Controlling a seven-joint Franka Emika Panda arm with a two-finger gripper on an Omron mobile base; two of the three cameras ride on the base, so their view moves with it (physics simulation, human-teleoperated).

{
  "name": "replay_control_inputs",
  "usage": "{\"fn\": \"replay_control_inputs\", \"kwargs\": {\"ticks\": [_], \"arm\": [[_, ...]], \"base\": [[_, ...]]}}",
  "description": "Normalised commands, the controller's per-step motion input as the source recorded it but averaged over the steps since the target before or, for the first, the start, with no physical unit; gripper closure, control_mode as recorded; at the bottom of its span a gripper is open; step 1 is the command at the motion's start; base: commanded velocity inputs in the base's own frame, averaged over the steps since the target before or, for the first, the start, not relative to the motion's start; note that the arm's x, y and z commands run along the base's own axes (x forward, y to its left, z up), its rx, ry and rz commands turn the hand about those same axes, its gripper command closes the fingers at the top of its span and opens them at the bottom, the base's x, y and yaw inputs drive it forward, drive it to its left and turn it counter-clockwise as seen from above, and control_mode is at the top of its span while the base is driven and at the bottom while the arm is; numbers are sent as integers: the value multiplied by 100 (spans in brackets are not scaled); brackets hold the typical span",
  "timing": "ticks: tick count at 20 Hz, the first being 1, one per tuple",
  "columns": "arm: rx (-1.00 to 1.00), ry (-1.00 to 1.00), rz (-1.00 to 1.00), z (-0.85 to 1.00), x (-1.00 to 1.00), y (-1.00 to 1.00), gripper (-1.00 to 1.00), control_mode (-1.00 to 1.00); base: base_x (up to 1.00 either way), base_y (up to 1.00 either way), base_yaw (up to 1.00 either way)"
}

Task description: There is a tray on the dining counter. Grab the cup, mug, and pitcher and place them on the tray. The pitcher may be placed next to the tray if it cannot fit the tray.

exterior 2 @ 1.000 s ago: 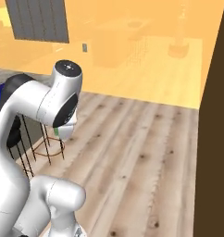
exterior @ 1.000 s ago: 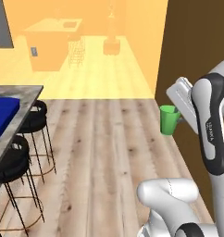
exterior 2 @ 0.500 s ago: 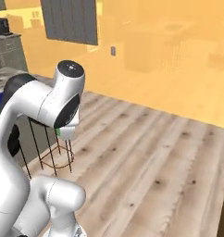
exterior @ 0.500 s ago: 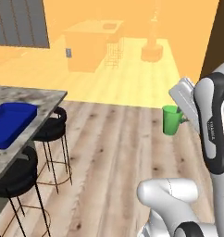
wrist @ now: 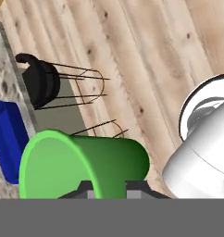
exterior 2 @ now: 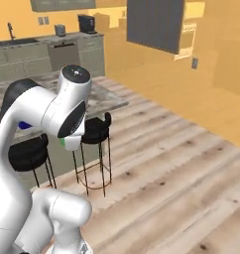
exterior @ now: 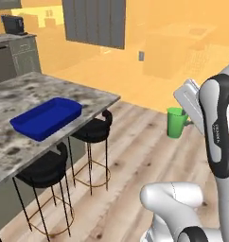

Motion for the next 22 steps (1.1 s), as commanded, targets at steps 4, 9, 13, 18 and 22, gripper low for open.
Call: {"fn": "replay_control_inputs", "kwargs": {"ticks": [4, 9, 13, 18, 22], "arm": [[0, 0, 0, 0, 0, 0, 100, 100], [0, 0, 0, 0, 0, 0, 100, 100], [0, 0, 0, 0, 0, 0, 100, 100], [0, 0, 0, 0, 0, 0, 100, 100], [0, 0, 0, 0, 0, 0, 100, 100]], "base": [[48, -62, 65], [51, -66, 61], [56, -60, 55], [43, -23, 52], [18, 0, 52]]}}
